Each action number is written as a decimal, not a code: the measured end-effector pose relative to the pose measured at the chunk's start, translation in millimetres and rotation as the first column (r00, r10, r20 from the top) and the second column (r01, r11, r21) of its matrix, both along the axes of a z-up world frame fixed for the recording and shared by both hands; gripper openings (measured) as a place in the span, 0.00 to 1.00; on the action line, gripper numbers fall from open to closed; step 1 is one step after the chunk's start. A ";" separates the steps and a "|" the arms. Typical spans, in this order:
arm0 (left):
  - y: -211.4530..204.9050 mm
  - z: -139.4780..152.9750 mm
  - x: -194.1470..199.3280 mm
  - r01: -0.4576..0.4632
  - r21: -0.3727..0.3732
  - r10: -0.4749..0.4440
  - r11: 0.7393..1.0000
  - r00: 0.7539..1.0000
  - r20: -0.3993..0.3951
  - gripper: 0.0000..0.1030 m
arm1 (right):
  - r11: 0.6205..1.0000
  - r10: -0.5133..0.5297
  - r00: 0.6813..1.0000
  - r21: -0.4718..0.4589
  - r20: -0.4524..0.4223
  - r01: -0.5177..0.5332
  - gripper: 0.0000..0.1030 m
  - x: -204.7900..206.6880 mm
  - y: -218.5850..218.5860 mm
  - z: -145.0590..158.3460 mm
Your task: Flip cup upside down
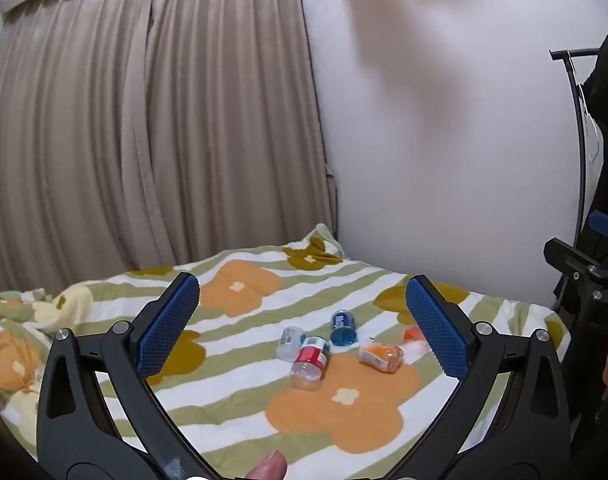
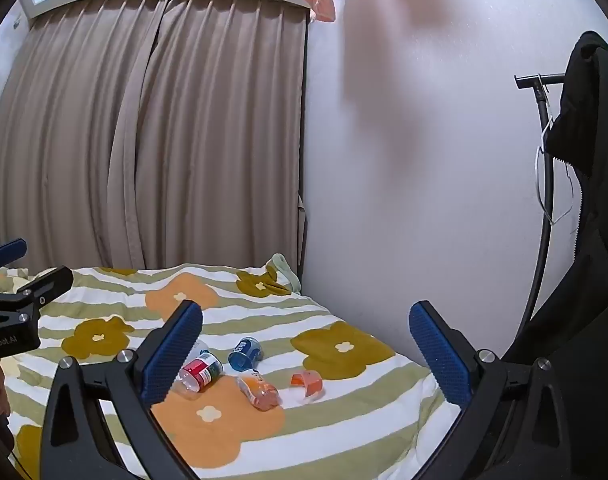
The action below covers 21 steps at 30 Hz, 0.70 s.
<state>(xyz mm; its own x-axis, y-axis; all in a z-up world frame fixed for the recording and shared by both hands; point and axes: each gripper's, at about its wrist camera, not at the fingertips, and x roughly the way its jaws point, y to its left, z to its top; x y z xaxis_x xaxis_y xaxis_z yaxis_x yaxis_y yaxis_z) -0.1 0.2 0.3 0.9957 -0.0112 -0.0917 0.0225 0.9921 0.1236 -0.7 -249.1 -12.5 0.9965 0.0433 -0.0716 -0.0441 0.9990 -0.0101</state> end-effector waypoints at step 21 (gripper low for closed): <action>6.1 -4.7 4.5 -0.022 -0.039 0.022 0.999 1.000 0.001 1.00 | 0.998 0.063 0.998 -0.024 0.010 -0.063 1.00 6.9 12.7 -14.1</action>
